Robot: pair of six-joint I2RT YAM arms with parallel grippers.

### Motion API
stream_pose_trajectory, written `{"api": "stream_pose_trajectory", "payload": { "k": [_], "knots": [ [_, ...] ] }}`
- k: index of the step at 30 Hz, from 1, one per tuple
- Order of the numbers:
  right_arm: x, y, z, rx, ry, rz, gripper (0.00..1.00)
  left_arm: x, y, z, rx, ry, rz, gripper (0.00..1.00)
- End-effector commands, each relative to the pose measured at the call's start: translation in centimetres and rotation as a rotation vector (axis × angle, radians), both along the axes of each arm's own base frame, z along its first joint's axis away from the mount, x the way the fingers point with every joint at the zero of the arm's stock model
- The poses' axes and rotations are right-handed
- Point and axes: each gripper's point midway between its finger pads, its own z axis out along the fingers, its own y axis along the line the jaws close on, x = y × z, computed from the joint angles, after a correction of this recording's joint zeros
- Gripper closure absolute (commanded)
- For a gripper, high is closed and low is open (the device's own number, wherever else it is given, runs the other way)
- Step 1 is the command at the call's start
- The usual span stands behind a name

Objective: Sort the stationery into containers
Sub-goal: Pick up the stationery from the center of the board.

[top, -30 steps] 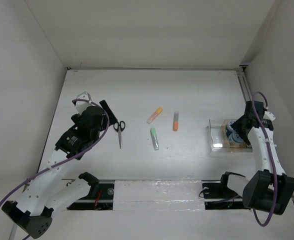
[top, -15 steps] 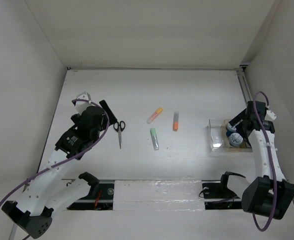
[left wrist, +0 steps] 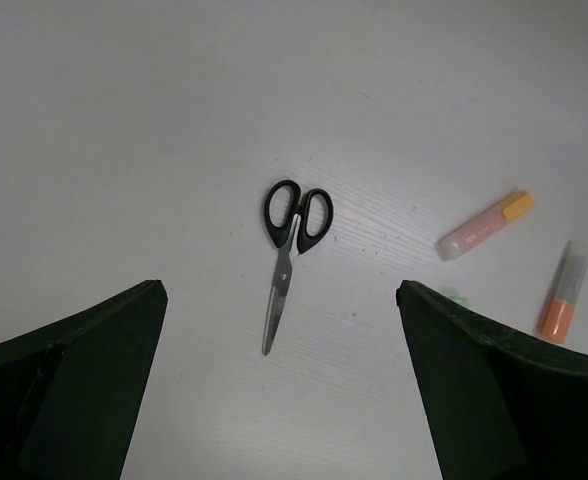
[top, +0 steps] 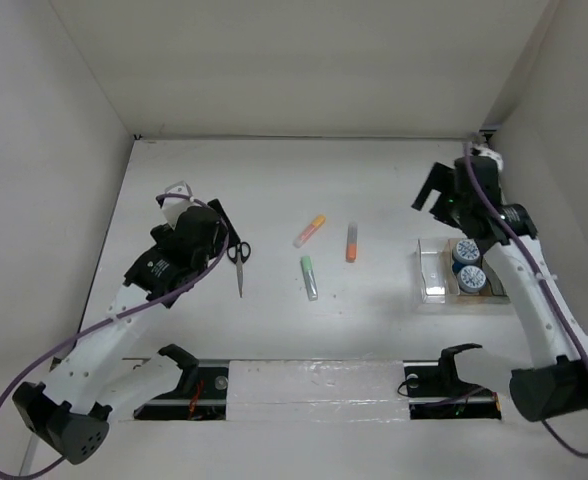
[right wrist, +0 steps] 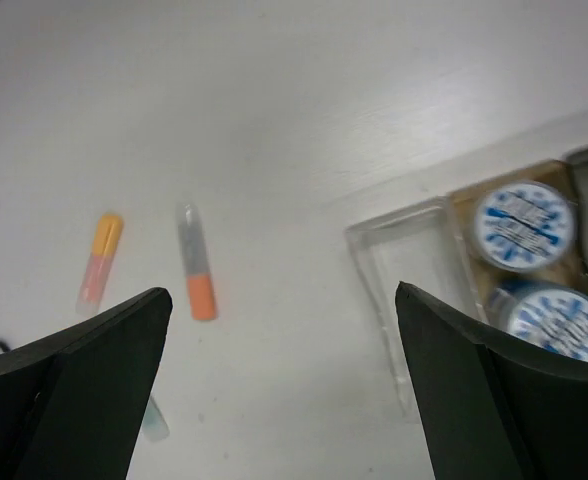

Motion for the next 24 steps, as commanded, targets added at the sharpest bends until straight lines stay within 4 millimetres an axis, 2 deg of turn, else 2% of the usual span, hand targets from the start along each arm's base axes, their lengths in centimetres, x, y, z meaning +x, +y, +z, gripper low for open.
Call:
{"api": "stream_pose_trajectory", "payload": {
  "k": [1,2,3,4,5,6,7,8,9,10,12,15,17,19,20,21,24],
  "knots": [
    [2.5,5.1,0.3,-0.067,0.013,0.173,0.0,0.9,-0.1,-1.1,0.034,0.039,0.011,0.0],
    [2.9,7.5,0.9,-0.088,0.004,0.227,0.0,1.3,0.0,-1.4,0.031,0.057,0.02,0.0],
    [4.0,9.2,-0.7,-0.1,0.047,0.263,0.0,1.5,0.0,-2.1,0.026,0.086,0.024,0.0],
    [4.4,10.3,-1.2,-0.117,0.061,0.28,0.0,2.4,0.9,-3.0,0.028,0.121,0.045,0.0],
    [4.8,12.0,-1.4,-0.12,0.057,0.307,0.0,2.7,0.4,-3.5,-0.009,0.149,0.007,0.0],
    [5.5,13.1,-1.4,-0.12,0.051,0.324,0.0,3.1,0.7,-3.7,-0.016,0.159,-0.005,0.0],
    [6.3,14.0,-2.9,-0.131,0.082,0.337,0.0,4.1,1.3,-3.7,-0.064,0.157,0.002,0.0],
    [6.9,14.4,-3.6,-0.127,0.092,0.332,0.0,4.2,1.9,-4.0,-0.077,0.162,0.006,0.0],
    [7.4,15.6,-3.4,-0.112,0.088,0.348,0.0,4.6,2.5,-4.3,-0.084,0.172,0.018,0.0],
    [7.9,16.3,-5.1,-0.134,0.127,0.355,0.0,5.0,3.1,-4.2,-0.086,0.173,0.029,0.0],
    [8.1,16.8,-7.1,-0.179,0.175,0.343,0.0,5.4,4.3,-4.4,-0.058,0.193,0.078,0.0],
    [8.4,16.9,-8.2,-0.184,0.187,0.343,0.0,5.1,4.7,-5.2,-0.047,0.207,0.102,0.0],
    [8.7,16.6,-10.3,-0.157,0.218,0.348,0.0,4.6,5.0,-5.3,-0.041,0.202,0.109,0.0],
    [9.0,16.4,-11.5,-0.135,0.232,0.351,0.02,4.3,5.2,-4.7,-0.048,0.175,0.123,0.0],
    [8.5,16.3,-12.3,-0.133,0.253,0.359,0.02,4.4,5.2,-4.2,-0.054,0.152,0.122,0.0],
    [8.8,16.5,-13.1,-0.137,0.264,0.359,0.05,4.2,5.2,-4.3,-0.054,0.151,0.122,0.0],
    [8.4,16.7,-15.3,-0.155,0.314,0.368,0.06,4.4,4.8,-4.2,-0.07,0.146,0.105,0.0]
  ]
}}
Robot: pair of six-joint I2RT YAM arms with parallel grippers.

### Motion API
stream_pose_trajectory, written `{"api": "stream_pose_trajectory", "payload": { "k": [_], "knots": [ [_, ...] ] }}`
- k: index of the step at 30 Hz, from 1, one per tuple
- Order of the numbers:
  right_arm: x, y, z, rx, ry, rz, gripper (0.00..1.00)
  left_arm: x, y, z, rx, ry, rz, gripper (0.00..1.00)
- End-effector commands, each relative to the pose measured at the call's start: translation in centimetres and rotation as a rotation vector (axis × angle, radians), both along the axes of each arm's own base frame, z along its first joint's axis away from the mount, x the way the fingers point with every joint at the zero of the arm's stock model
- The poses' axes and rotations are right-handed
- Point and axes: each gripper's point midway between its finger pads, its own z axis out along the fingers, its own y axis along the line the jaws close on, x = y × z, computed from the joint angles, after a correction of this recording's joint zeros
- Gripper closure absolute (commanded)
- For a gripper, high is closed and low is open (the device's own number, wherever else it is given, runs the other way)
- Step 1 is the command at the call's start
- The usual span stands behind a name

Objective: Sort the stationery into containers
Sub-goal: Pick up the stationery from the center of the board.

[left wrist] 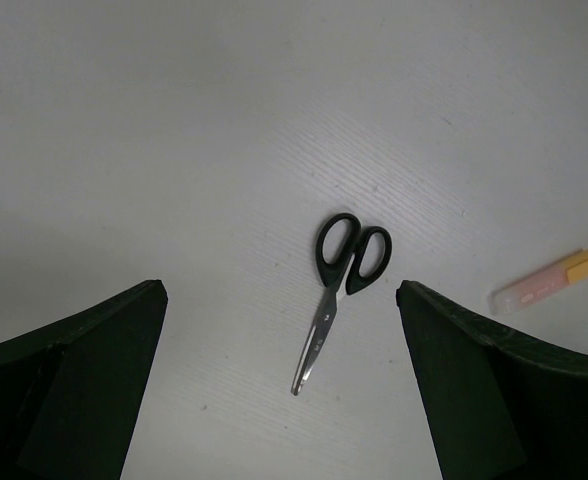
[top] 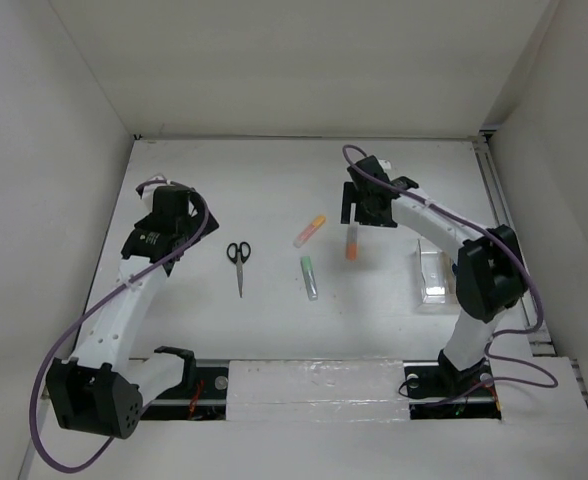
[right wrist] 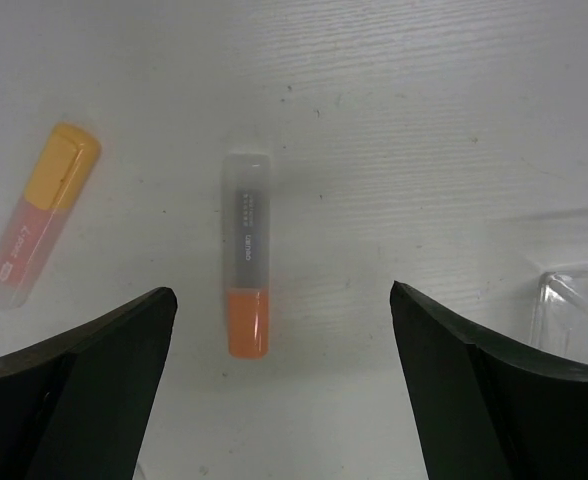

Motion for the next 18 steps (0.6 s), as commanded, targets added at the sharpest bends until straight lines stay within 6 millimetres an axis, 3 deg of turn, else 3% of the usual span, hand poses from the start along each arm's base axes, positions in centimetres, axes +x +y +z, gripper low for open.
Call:
{"api": "stream_pose_trajectory", "payload": {
  "k": [1,13,17,18],
  "knots": [
    [0.6,1.4,-1.8,0.017,0.004,0.018,0.06,0.3,-0.2,0.3,-0.01,-0.028,-0.012,0.0],
    [-0.1,3.0,-6.8,0.011,0.116,0.053,0.26,0.6,-0.9,0.4,-0.021,-0.028,-0.051,0.0],
    [-1.0,3.3,-8.4,0.025,0.165,0.07,0.36,0.5,-1.0,0.6,-0.023,-0.034,-0.065,0.0],
    [-1.6,3.4,-9.2,0.012,0.186,0.078,0.43,0.5,-1.0,0.6,-0.023,-0.034,-0.065,0.0]
  ]
}}
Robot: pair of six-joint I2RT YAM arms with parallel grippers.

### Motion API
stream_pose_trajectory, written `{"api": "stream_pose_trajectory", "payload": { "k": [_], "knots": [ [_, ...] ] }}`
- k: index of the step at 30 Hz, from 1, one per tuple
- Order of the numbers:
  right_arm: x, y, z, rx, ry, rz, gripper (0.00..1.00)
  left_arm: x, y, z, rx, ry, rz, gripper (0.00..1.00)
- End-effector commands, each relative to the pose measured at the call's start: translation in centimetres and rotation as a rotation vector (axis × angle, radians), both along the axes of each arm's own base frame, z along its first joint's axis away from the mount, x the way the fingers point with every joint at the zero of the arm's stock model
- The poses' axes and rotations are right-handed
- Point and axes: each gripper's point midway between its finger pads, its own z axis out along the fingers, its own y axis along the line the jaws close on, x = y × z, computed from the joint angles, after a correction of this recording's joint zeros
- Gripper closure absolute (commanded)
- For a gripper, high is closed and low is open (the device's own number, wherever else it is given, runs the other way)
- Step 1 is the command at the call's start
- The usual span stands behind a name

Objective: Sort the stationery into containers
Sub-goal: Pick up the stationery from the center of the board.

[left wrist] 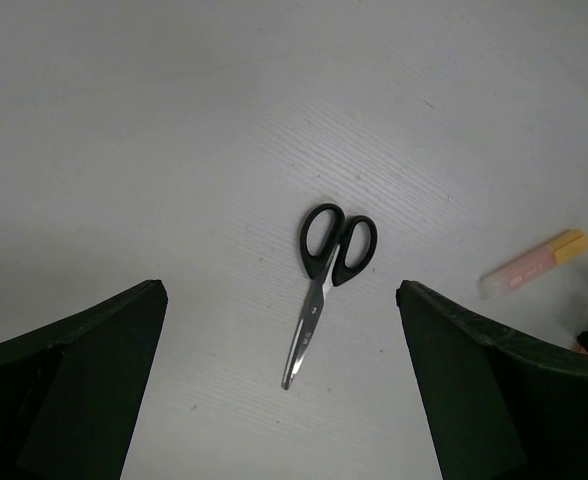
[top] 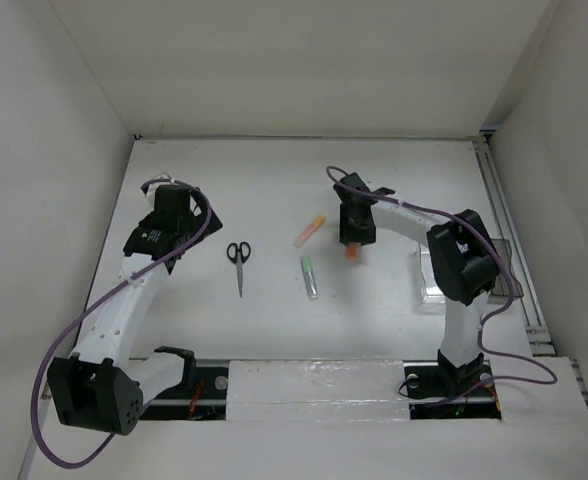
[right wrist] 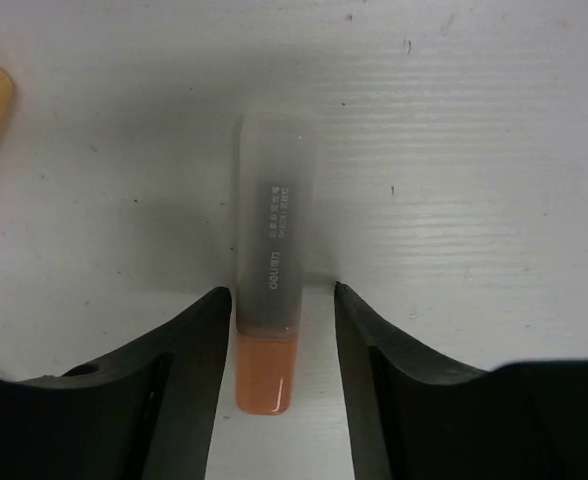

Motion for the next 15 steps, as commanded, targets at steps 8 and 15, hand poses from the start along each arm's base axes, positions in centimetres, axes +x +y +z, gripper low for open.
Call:
{"api": "stream_pose_trajectory", "payload": {
  "k": [8,15],
  "knots": [
    [-2.0,1.1,-2.8,0.01,0.067,0.024,1.0,0.0,-0.3,1.8,-0.011,-0.071,-0.027,0.0],
    [0.5,-1.6,7.9,0.101,-0.162,-0.016,1.0,-0.1,-0.4,2.0,-0.018,-0.079,-0.034,0.0]
  ]
}}
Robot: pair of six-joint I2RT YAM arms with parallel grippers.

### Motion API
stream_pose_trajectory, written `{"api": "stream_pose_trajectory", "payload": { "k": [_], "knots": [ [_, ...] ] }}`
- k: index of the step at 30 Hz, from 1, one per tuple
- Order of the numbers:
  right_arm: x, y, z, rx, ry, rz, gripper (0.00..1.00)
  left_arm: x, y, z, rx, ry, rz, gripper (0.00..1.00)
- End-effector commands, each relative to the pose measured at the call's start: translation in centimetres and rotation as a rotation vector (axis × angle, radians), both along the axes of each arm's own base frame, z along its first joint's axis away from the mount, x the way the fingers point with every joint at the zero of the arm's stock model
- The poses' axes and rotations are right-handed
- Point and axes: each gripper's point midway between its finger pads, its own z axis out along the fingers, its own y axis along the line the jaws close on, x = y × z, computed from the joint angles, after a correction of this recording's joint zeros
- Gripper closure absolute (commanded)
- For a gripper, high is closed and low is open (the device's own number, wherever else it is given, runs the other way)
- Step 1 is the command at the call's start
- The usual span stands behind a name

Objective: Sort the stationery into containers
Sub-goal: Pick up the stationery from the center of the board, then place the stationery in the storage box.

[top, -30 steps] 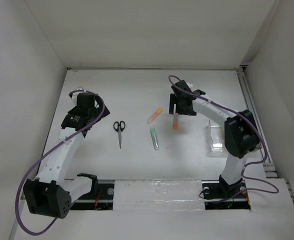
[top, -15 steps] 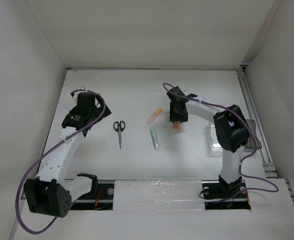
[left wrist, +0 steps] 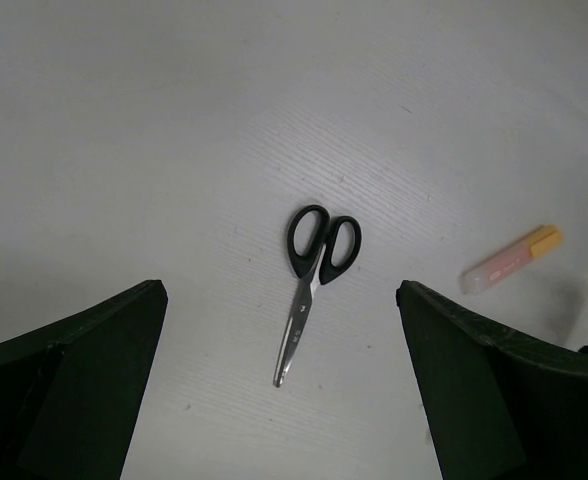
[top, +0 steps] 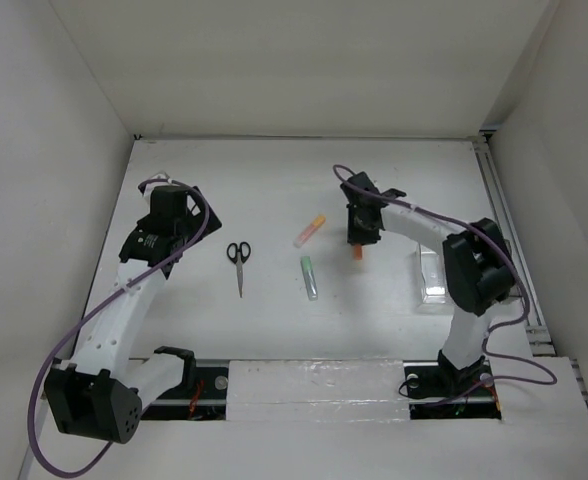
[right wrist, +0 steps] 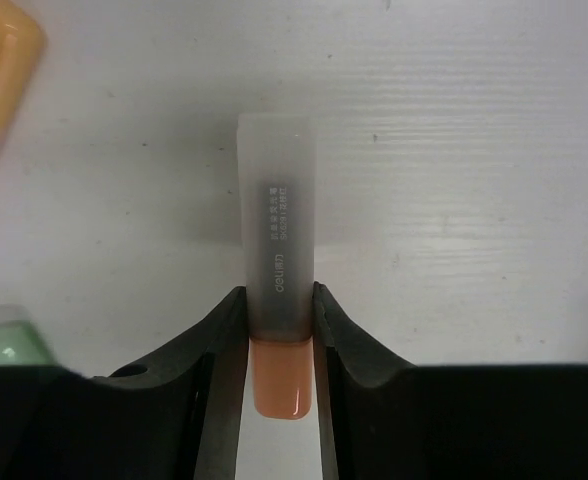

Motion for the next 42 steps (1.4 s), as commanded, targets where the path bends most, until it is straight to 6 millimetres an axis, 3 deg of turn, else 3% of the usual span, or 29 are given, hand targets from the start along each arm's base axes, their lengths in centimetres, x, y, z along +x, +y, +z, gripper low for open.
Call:
{"api": "stream_pose_trajectory", "payload": {
  "k": [1,2,3,5,6,8,9,14,15,17,19,21,27,33,36,42],
  "knots": [
    [2.0,-4.0,7.1,0.082,-0.155,-0.08,1.0,0.2,-0.2,0.9,-0.003,-0.039,-0.016,0.0],
    [1.9,-5.3,8.9,0.109,-0.195,-0.108,1.0,-0.1,-0.3,0.7,-0.01,-0.038,-0.024,0.0],
    [1.8,-6.6,9.5,0.112,-0.209,-0.136,1.0,0.1,-0.7,0.9,-0.024,-0.048,-0.038,0.0],
    [0.8,-10.1,9.4,0.095,-0.214,-0.215,1.0,0.2,-1.0,1.1,-0.029,-0.056,-0.061,0.0],
    [0.4,-11.0,10.8,0.115,-0.254,-0.25,1.0,0.2,-1.0,1.1,-0.029,-0.056,-0.061,0.0],
    [-0.6,-14.2,10.8,0.091,-0.265,-0.342,1.0,0.2,-1.2,1.1,-0.036,-0.055,-0.07,0.0],
    [-1.0,-15.4,12.1,0.092,-0.308,-0.371,1.0,0.2,-1.4,0.8,-0.041,-0.045,-0.076,0.0],
    [-3.9,-22.5,14.1,0.06,-0.379,-0.586,1.0,0.2,-1.8,0.8,-0.056,-0.042,-0.094,0.0],
    [-4.9,-24.7,13.9,0.052,-0.376,-0.657,1.0,0.2,-1.8,0.8,-0.056,-0.042,-0.094,0.0],
    [-6.1,-26.7,15.3,0.026,-0.425,-0.686,1.0,0.2,-1.8,0.8,-0.056,-0.042,-0.094,0.0],
    [-7.8,-29.1,15.5,-0.038,-0.426,-0.774,1.0,0.0,-1.9,0.4,-0.06,-0.032,-0.101,0.0],
    [-8.8,-30.1,16.0,-0.061,-0.452,-0.841,1.0,0.1,-2.1,0.6,-0.067,-0.041,-0.108,0.0],
    [-10.2,-30.1,12.3,0.068,-0.383,-0.927,1.0,0.1,-2.4,0.6,-0.074,-0.038,-0.13,0.0],
    [-10.5,-30.3,12.4,0.077,-0.408,-0.905,1.0,-0.1,-2.4,1.1,-0.076,-0.056,-0.131,0.0],
    [-11.9,-31.8,13.1,0.004,-0.409,-0.99,1.0,-0.1,-2.4,1.1,-0.076,-0.056,-0.131,0.0],
    [-12.1,-32.9,12.3,0.014,-0.399,-1.074,1.0,0.0,-2.4,0.9,-0.076,-0.056,-0.131,0.0]
  ]
}}
